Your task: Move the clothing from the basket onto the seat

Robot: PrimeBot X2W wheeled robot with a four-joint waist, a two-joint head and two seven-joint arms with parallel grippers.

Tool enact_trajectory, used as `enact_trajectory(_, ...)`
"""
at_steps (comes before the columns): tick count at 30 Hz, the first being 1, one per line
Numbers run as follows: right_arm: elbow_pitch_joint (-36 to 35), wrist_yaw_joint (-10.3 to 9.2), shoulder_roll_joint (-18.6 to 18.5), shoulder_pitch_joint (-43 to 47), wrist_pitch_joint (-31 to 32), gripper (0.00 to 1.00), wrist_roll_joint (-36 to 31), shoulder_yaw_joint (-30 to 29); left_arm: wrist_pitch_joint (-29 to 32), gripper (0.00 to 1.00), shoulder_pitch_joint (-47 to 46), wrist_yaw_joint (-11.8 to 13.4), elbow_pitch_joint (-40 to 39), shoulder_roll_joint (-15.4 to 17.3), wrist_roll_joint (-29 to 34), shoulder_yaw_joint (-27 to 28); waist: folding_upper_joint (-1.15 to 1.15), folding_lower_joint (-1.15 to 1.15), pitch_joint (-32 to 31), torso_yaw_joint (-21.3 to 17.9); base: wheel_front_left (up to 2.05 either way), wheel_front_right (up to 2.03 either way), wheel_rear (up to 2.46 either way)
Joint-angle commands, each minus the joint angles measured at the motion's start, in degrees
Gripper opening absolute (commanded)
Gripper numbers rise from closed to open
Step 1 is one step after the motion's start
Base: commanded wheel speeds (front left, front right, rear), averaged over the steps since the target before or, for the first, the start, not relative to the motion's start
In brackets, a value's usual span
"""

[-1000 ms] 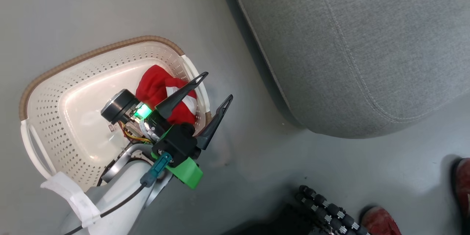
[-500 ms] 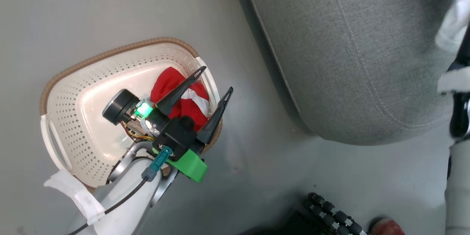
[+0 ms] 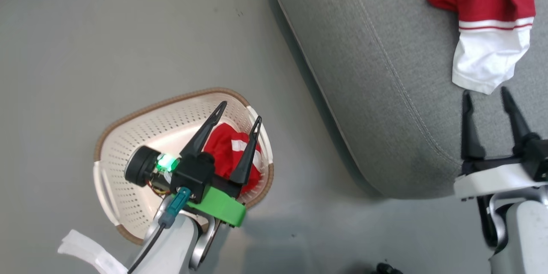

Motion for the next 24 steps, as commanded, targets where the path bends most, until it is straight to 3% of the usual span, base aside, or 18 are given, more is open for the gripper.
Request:
enact_trajectory(1, -0.4, -0.07, -0.2, 1.8, -0.1, 1.00, 0.6, 1.3, 0.0, 1.00, 1.9, 0.4, 0.1, -0.7, -0.1, 1.1, 0.00, 0.00, -7.3, 4.8, 0.00, 0.00, 0.00)
enact_trajectory(13, -2.1, -0.07, -0.8, 6.4, -0.1, 1.00, 2.2, 9.3, 0.0, 1.00, 10.8, 1.3, -1.1, -4.9, 0.1, 12.3, 0.00, 0.00, -17.7, 14.0, 0.00, 0.00, 0.00)
enact_trajectory(18, -2.3, -0.06, -0.5, 8.1, -0.1, 1.00, 2.7, 10.7, 0.0, 1.00, 15.3, 2.4, -3.0, -5.5, 0.9, 17.3, 0.00, 0.00, -21.3, 15.6, 0.00, 0.00, 0.00)
enact_trajectory(24, -3.2, -0.06, 0.1, 11.4, -0.1, 1.00, 3.2, 11.3, 0.0, 1.00, 21.0, 1.8, -6.7, -5.9, 1.7, 21.7, 0.00, 0.00, -25.7, 16.1, 0.00, 0.00, 0.00)
